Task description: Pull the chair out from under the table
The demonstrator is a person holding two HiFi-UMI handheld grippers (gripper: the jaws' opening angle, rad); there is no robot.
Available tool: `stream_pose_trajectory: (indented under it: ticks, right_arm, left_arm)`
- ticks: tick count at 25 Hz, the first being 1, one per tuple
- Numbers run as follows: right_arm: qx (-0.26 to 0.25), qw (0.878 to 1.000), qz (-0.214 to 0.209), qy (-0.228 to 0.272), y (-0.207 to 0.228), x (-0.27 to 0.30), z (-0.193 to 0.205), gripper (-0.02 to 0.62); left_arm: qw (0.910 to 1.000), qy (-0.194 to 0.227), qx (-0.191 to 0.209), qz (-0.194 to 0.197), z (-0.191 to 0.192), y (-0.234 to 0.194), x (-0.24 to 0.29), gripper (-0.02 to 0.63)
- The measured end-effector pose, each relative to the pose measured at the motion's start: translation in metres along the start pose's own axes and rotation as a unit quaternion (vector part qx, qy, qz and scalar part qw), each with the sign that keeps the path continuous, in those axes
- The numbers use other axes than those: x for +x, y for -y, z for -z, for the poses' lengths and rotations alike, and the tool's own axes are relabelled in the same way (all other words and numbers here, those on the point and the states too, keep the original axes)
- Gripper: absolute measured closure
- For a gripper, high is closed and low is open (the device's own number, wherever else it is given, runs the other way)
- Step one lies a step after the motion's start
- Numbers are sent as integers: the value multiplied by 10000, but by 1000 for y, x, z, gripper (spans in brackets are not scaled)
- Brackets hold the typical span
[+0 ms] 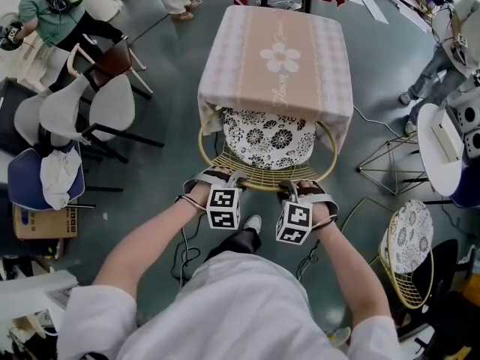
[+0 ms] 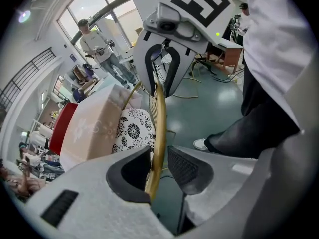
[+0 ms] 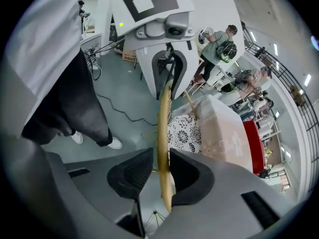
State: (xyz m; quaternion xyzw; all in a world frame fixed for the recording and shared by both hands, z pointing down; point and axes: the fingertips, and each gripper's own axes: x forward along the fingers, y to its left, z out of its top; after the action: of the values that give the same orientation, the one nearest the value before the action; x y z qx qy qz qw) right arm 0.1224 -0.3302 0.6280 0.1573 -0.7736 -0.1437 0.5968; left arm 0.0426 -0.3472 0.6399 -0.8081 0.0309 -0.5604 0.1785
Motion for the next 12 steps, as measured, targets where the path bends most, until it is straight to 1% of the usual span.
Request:
stream_pose_trajectory:
  ticks: [3, 7, 8, 9, 12]
  right_arm:
    - [-211, 9997, -97, -121, -3, 10, 0, 514]
    - [-307, 9992, -91, -218, -4, 18, 1, 516]
    - [-341, 9991, -65, -254, -4, 19, 1, 522]
    - [-401, 9987, -40, -308, -3, 20, 2, 530]
    - [-566, 9972, -14, -487, -3, 22, 5, 549]
  left_arm:
    - [9999, -69, 91, 35, 2, 0, 4, 497]
    - [9996, -114, 246, 51, 0, 2, 8, 502]
    - [9996, -119, 237, 14, 0, 1, 8, 513]
    - [9997, -121, 215, -7, -1, 0, 8, 542]
    - [9994, -187, 270, 56, -1, -1, 10, 549]
